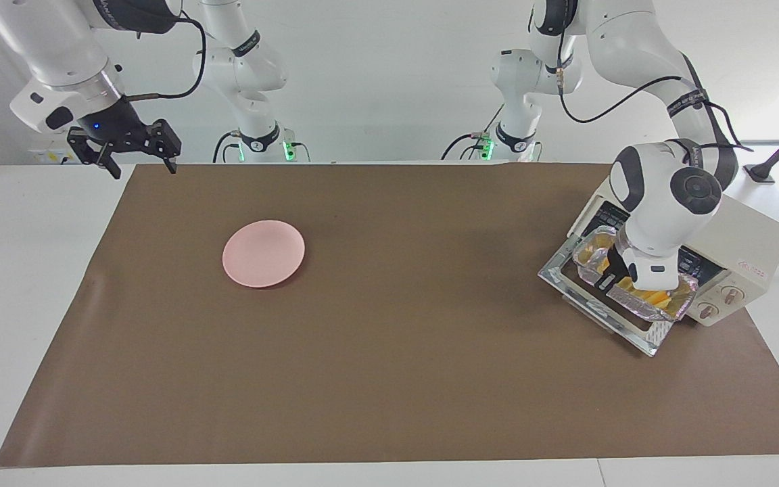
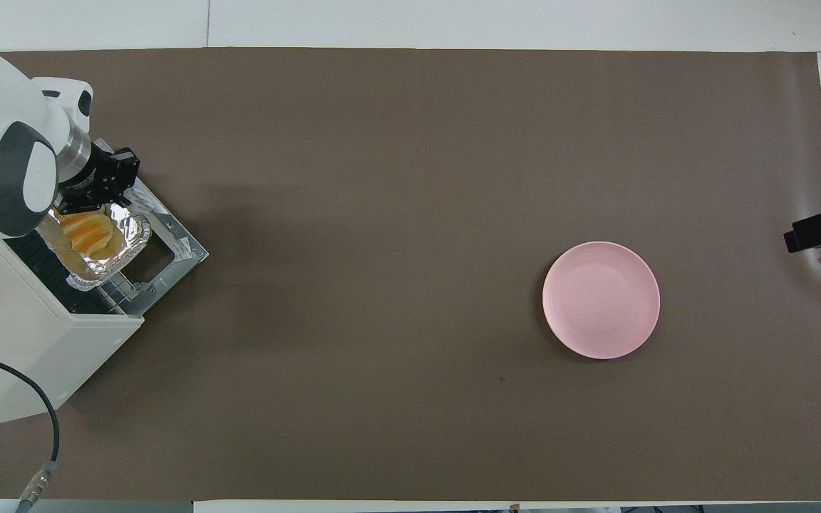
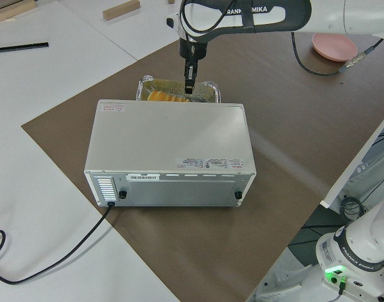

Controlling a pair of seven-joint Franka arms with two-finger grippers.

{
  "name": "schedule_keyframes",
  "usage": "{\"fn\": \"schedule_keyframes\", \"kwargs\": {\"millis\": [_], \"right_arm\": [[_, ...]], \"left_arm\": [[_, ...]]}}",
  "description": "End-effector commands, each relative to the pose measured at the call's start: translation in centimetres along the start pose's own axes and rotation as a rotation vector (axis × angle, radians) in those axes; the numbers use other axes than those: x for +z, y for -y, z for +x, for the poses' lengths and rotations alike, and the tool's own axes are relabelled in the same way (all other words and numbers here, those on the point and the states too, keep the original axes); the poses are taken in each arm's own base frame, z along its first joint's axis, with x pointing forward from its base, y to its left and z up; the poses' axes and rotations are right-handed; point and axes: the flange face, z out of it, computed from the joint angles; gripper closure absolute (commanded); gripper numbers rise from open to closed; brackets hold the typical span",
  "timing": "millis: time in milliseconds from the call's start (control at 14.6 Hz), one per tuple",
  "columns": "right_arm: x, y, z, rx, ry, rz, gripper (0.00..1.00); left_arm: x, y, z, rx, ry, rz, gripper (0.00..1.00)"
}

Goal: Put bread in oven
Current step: 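Carry the foil tray with the left gripper into the oven opening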

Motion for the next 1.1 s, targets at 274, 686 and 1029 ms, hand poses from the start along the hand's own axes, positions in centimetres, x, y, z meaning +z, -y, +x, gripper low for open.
{"fn": "schedule_keyframes", "kwargs": {"millis": [274, 686, 1029], "right_arm": [[0.0, 0.0, -0.9, 0.002, 0.010, 0.005, 0.00], [0.0, 0.0, -0.9, 0.002, 0.010, 0.004, 0.00], [0.0, 0.0, -0.9, 0.002, 0.012, 0.004, 0.00]], "left_arm": [[0.0, 3.4, 1.3, -0.008, 0.039, 0.050, 1.00], [0.2, 5.3, 1.4, 0.079, 0.103, 0.081, 1.00], [0.4, 6.5, 0.3, 0.045, 0.117, 0.078, 1.00]]}}
